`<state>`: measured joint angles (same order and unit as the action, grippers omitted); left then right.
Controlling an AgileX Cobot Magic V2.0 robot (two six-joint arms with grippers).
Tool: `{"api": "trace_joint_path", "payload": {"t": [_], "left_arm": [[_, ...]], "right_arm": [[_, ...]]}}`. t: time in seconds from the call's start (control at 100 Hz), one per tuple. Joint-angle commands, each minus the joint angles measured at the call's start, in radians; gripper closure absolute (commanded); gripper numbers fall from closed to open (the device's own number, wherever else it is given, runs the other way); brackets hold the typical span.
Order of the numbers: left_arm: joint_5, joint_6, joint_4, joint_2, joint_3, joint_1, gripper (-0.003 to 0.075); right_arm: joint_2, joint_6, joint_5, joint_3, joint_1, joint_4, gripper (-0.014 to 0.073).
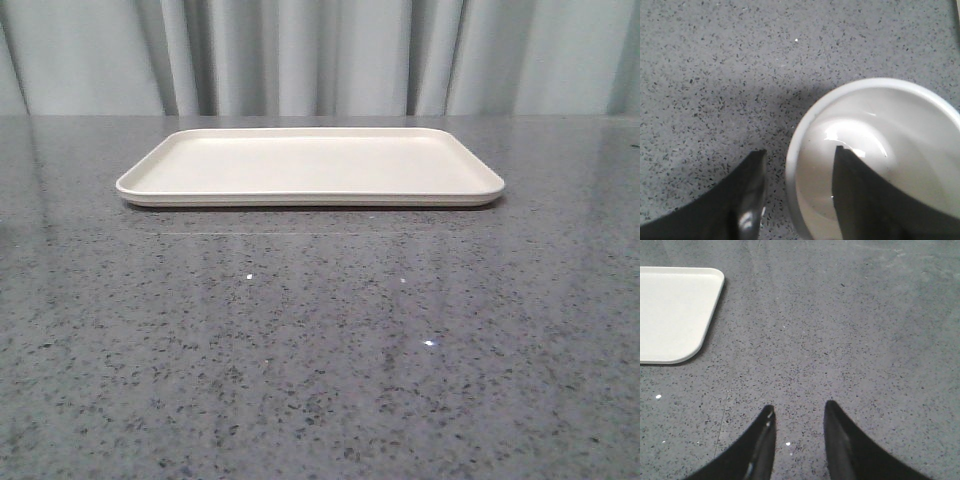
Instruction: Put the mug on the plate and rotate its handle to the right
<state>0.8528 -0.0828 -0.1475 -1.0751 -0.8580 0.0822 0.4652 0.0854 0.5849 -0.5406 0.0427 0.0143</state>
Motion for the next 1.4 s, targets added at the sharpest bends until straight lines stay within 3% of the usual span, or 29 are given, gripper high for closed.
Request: {"api": "trace_joint_path", "payload": {"t": [0.0, 0.2, 0.49, 0.72, 1.1, 1.39], "left_arm": [[-0.035, 0.001, -0.017, 0.009, -0.035, -0.005, 0.0537], [-0.034, 0.001, -0.019, 0.009, -0.035, -0.005, 0.0738], [-0.015, 0.001, -0.059, 0.009, -0.119, -0.005, 0.0739], [-0.004, 0.001, -0.177, -0.066, -0.237, -0.024, 0.0739], [-0.039, 0.042, -0.195, -0.329, -0.506, -0.313, 0.0739], [-0.039, 0.064, -0.172, -0.564, -0.743, -0.462, 0.0739]], "right_arm": [[0.01, -0.004, -0.064, -0.037, 0.0, 0.004, 0.0337], [0.01, -0.004, -0.064, -0.037, 0.0, 0.004, 0.0337], [0.01, -0.004, -0.063, -0.037, 0.0, 0.004, 0.0337], [0.01, -0.004, -0.059, -0.037, 0.0, -0.001, 0.0337], [0.01, -0.004, -0.054, -0.037, 0.0, -0.003, 0.0337], [0.01, -0.004, -0.053, -0.037, 0.0, -0.004, 0.0337]]}}
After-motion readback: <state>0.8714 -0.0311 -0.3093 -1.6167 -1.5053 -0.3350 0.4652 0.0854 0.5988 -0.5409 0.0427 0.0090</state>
